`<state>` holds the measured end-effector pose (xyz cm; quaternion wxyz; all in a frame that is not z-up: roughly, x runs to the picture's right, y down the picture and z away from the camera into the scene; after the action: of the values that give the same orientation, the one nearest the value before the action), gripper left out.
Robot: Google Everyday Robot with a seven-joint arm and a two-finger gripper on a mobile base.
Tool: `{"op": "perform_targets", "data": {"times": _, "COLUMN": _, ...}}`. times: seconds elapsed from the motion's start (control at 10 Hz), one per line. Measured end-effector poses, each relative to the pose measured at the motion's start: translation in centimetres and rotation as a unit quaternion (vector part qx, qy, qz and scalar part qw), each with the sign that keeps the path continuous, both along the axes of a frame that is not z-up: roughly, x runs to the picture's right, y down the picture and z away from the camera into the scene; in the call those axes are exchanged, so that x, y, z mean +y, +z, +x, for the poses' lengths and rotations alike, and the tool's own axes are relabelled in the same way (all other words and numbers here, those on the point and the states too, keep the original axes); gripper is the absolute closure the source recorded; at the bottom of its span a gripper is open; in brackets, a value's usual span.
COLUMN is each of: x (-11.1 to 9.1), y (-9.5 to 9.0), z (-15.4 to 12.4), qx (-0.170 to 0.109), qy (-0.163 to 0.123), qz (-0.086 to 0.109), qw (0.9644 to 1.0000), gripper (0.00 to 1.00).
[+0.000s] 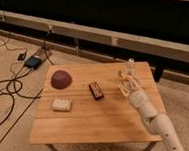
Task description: Place the pepper in the ceramic cup
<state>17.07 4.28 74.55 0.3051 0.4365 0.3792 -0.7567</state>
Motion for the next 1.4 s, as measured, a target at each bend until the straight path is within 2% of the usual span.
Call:
{"op": "perform_targets", "data": {"times": 0.3, "x": 0.5, "y": -0.1, "z": 0.8, "qx": 0.021, "qy": 0.007, "qz": 0.001, "qw": 0.9998, "gripper": 0.60}}
{"op": "perform_targets", "data": {"times": 0.5, "x": 0.5, "y": -0.4, "z": 1.7, "qx": 0.030, "qy": 0.019, "qz": 0.005, "qw": 0.9993, "gripper": 0.41}}
{"op": "perform_targets", "data": {"times": 0.6, "x": 0.5, "y": -0.6, "z": 2.4, "qx": 0.036, "qy": 0.030, "qz": 0.008, "qw": 0.9989, "gripper": 0.28}}
{"op": "perform_targets", "data": {"times": 0.7, "x": 0.5, "y": -0.7, "z": 2.8, "qx": 0.038, "qy": 0.035, "qz": 0.009, "qw": 0.9986, "gripper": 0.22}}
{"op": "perform_targets", "data": {"times": 0.9, "x": 0.6, "y": -0.8, "z": 3.4, "qx": 0.040, "qy": 0.045, "qz": 0.011, "qw": 0.9981, "gripper": 0.20}}
{"op": "perform_targets", "data": {"times": 1.4, "x": 0.4, "y": -1.1, "z": 2.8, "qx": 0.032, "qy": 0.041, "qz": 0.017, "qw": 0.9985, "gripper": 0.20}}
